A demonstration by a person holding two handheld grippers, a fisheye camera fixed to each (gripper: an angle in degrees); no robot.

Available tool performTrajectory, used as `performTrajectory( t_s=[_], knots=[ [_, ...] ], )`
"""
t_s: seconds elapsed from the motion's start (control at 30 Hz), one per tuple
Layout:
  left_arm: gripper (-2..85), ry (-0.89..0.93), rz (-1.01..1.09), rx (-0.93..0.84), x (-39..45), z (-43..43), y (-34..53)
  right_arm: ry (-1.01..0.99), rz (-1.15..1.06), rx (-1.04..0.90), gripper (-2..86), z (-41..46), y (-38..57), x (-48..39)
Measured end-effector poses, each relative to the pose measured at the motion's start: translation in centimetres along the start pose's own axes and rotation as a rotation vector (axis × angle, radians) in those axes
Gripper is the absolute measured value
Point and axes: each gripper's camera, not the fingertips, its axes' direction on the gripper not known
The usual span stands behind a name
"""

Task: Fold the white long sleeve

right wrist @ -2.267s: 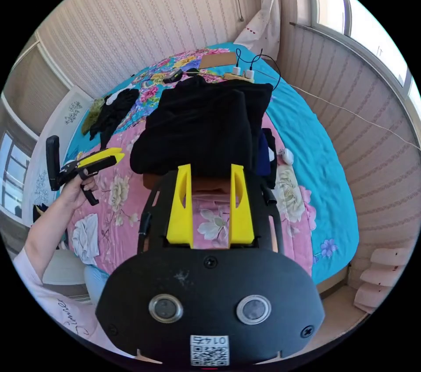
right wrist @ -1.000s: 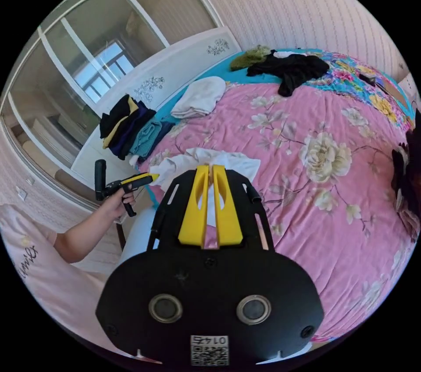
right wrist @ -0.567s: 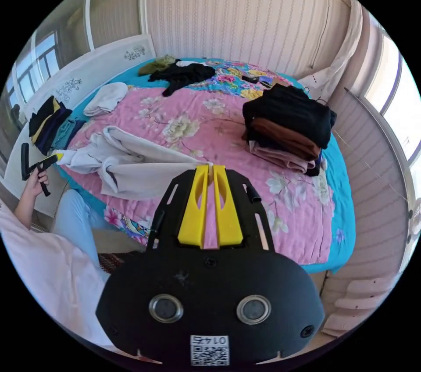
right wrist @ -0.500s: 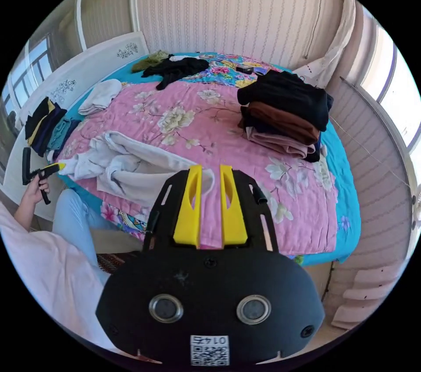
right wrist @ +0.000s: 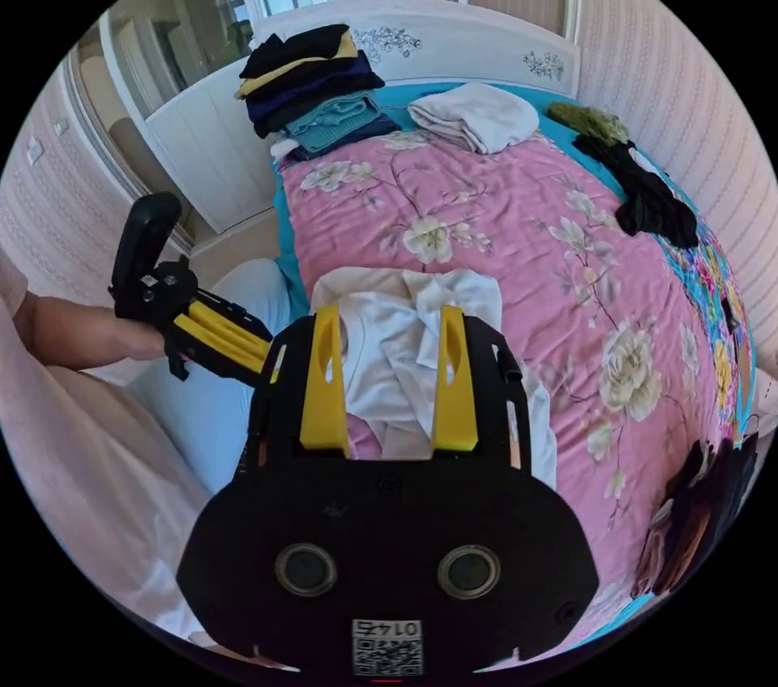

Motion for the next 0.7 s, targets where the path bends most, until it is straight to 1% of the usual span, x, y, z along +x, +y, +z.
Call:
performTrajectory(
  t_s=[0.07, 0.13, 0.17, 0.2, 0.27, 0.37, 0.43, 0.5, 0.6, 0.7],
  knots=[
    [-0.5, 0.001, 0.011, 0.002, 0.5, 0.7, -0.2, 0.010, 0.028, -0.074, 15.5, 3.2, -1.5, 0.0],
    [-0.4, 0.008, 0.026, -0.003, 0.9, 1.4, -0.5, 0.091, 0.101, -0.166, 13.5, 5.9, -2.0, 1.3],
    [-0.4, -0.004, 0.041, -0.014, 1.3, 1.7, -0.7, 0.154, 0.160, -0.225, 11.8, 7.4, -1.7, 2.6],
    [-0.3, -0.045, 0.067, -0.028, 1.6, 1.8, -0.9, 0.169, 0.197, -0.297, 10.4, 8.7, -1.1, 3.7],
    [0.1, -0.120, 0.094, -0.043, 1.9, 1.5, -1.3, 0.087, 0.232, -0.336, 8.0, 9.2, -0.1, 5.1],
    [0.9, -0.189, 0.066, -0.021, 1.3, -0.8, -1.9, -0.042, 0.347, -0.207, 5.3, 5.3, 2.7, 7.3],
    [1.1, -0.207, 0.026, -0.006, 0.1, -2.2, -2.2, -0.078, 0.396, -0.127, 4.9, 2.0, 5.5, 8.2],
    [1.4, -0.276, -0.043, -0.008, -1.9, -2.9, -2.7, -0.023, 0.452, -0.023, 4.1, -2.9, 10.3, 8.5],
    [2.1, -0.295, -0.126, -0.018, -3.9, -2.7, -3.7, 0.007, 0.555, 0.058, 3.3, -8.0, 16.9, 8.7],
    [4.4, -0.290, -0.155, 0.024, -4.4, -2.7, -5.3, 0.072, 0.639, 0.071, 2.9, -11.4, 22.4, 8.1]
  ],
)
